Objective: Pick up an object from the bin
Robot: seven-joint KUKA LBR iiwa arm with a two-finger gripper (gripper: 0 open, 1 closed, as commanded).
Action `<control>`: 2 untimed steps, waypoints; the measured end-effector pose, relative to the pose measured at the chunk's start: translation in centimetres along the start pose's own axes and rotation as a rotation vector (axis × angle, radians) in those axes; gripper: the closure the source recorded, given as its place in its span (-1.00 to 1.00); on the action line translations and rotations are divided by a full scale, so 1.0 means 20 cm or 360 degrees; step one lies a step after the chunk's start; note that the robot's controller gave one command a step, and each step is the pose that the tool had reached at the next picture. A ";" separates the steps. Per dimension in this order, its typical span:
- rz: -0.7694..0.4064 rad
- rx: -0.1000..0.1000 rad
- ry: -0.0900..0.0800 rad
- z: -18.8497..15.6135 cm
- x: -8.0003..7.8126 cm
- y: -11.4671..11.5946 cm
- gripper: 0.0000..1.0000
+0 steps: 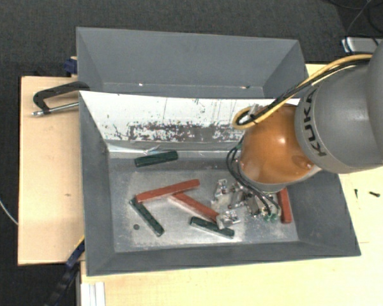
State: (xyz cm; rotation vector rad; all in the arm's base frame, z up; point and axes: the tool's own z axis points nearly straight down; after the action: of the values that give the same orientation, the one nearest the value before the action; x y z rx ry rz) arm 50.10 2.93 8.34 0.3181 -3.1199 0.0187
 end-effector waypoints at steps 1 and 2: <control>0.0000 0.0000 0.0000 0.00 0.00 0.00 1.00; 0.0006 -0.0019 -0.0016 -0.94 -0.02 0.07 1.00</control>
Offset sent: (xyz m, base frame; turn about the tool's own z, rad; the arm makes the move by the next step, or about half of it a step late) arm 0.0019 0.0202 0.2449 0.0052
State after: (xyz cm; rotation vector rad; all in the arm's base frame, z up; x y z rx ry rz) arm 50.23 4.70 27.16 0.3130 -3.1292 -0.0012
